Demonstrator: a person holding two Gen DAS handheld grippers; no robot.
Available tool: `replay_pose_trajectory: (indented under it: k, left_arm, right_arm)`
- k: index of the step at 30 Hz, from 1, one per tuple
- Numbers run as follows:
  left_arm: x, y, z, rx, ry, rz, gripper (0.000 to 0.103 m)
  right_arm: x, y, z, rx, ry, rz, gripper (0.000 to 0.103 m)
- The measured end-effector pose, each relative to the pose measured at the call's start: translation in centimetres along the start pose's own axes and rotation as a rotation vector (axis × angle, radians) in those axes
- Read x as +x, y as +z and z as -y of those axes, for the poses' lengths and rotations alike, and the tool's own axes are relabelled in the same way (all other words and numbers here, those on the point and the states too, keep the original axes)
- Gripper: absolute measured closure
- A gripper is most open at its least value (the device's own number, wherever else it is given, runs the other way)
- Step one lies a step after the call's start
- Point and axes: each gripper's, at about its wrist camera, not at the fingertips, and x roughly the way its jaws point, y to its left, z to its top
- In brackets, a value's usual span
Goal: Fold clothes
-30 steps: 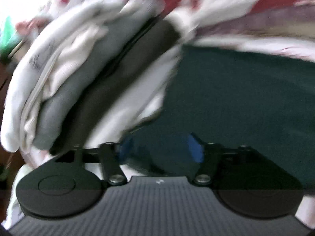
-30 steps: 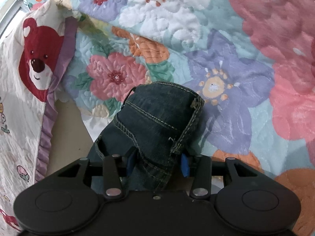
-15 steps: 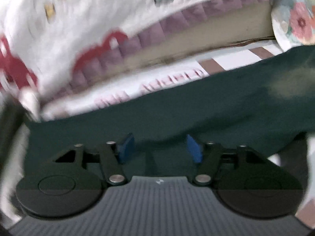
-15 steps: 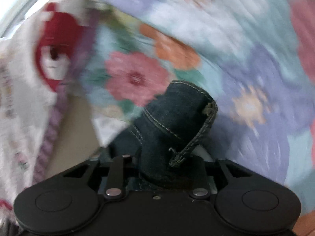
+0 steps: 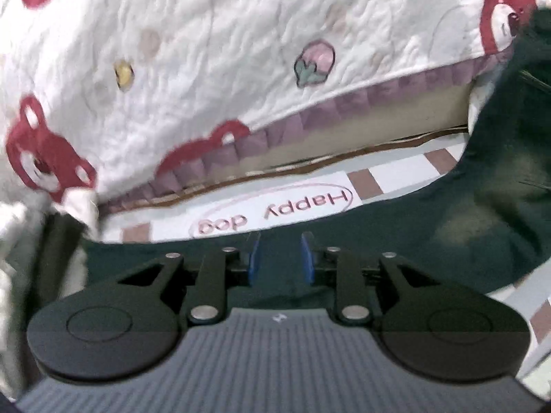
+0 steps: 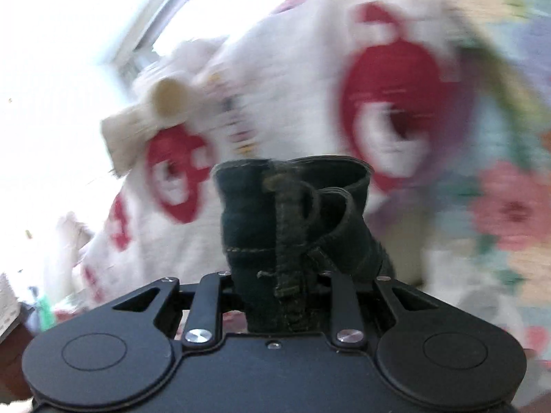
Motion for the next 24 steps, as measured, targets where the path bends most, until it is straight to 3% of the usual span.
replay_pose_trajectory:
  k: [3,7,9,10,11,12,17,24]
  left_arm:
    - [-3.4,2.9,-1.3,-0.016,0.004,-0.030,0.076]
    - [-9.1,4.7,-3.2,-0.210,0.025,-0.078,0.061]
    - [-10.8,4.3,-3.9,-0.317,-0.023,-0.047,0.061]
    - [-11.5,4.1,-4.2,-0.368,-0.054,-0.029,0.064]
    - [-11.7,3.7,-4.2,-0.379,-0.068,-0.013,0.081]
    - [-11.6,3.3,-4.1,-0.367,-0.072,0.002,0.095]
    - [-11.1,0.9,-3.4,-0.305,-0.095,0.078,0.093]
    - [-10.5,-2.4,-2.4,-0.219,-0.126,0.183,0.091]
  right_arm:
    - [3.2,-0.3,-6.4,-0.115,0.024,-0.088,0.075]
    - [8.2,-1.8,-11.6,-0.117,0.006,-0.221,0.077]
    - [10.1,-2.7,-12.5,-0.046,-0.005,-0.274,0.077]
    - [10.8,-3.0,-12.8,-0.007,-0.014,-0.300,0.078]
    - [11.4,-3.2,-13.1,0.028,-0.026,-0.322,0.078]
    - [11.8,-3.4,-13.4,0.049,-0.036,-0.342,0.078]
    - [10.9,-3.7,-15.1,-0.003,-0.110,-0.402,0.078]
    - [8.0,-0.7,-14.0,-0.106,-0.172,-0.344,0.078]
